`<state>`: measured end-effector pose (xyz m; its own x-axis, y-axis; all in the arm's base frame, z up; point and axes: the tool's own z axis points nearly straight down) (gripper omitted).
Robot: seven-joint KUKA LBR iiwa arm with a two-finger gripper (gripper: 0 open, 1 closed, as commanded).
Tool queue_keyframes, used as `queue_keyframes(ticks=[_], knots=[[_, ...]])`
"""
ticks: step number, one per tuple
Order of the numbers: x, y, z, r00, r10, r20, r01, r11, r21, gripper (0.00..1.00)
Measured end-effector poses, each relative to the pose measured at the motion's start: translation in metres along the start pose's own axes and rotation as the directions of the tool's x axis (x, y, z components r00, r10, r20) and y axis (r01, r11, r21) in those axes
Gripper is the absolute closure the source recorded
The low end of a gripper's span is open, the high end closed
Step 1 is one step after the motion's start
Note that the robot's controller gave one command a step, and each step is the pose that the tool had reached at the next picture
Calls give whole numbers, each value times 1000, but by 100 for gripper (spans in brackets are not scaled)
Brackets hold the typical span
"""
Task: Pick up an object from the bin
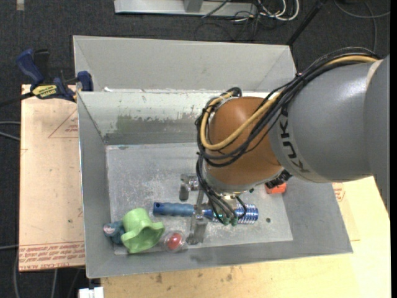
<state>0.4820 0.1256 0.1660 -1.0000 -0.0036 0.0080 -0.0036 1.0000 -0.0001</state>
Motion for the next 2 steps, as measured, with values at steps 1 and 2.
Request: queue_keyframes(ticks=[1, 2], knots=[[-36, -36, 100, 996, 93, 3, -93, 996, 0, 0], [-37, -34, 96, 996, 90, 8, -90, 996, -2, 100]])
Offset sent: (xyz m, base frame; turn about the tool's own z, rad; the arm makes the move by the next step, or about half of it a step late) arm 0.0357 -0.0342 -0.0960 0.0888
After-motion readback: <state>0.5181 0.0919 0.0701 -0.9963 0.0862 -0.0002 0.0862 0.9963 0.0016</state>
